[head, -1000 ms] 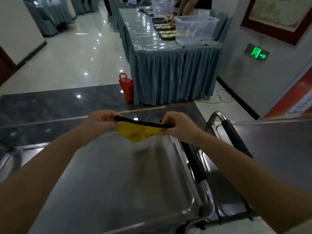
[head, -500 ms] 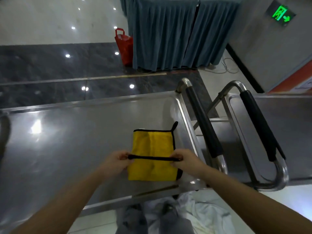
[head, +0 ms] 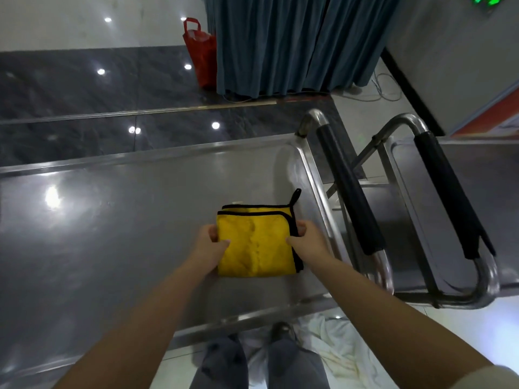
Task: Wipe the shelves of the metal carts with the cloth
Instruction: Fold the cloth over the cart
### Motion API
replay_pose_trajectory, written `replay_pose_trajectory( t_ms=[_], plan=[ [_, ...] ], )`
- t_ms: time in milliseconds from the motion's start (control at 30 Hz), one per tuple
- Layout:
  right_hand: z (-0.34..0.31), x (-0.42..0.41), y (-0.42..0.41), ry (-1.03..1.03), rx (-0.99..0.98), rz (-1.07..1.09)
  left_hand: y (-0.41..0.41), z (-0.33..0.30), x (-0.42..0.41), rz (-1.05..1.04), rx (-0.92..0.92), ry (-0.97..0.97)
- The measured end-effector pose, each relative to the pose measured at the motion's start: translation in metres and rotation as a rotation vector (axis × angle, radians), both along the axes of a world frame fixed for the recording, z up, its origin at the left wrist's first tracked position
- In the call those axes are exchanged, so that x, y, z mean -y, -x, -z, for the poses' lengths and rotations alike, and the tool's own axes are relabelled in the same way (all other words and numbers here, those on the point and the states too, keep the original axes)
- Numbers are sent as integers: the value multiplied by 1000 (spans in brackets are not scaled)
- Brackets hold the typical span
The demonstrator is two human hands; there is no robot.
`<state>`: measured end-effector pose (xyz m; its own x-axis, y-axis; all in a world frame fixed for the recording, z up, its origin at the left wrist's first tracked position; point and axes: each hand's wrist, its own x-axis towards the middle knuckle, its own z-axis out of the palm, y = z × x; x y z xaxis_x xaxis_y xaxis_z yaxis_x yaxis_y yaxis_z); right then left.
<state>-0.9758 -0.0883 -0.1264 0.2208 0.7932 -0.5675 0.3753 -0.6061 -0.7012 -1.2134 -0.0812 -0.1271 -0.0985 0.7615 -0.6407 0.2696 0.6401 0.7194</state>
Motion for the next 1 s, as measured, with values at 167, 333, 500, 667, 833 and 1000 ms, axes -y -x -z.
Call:
replay_pose_trajectory(
  t_ms=[167,333,500,667,833,1000],
  plan=[
    [8,-3,9,116,87,-53,-6,1,2,41,-70,46],
    [-13,-2,12,0,125,-184,-12,-22,2,132,-69,-37],
    [-78,5,-12,-219,60,-205,-20,-70,3,116,60,-174],
    [-160,6,-60,-469,62,-108,-47,-128,-7,80,227,-359],
    [-188,12,-116,-585,112,76,-111,-146,-7,140,296,-400],
    [-131,26,-163,-328,217,59,-159,-97,9,194,147,-198]
  ],
)
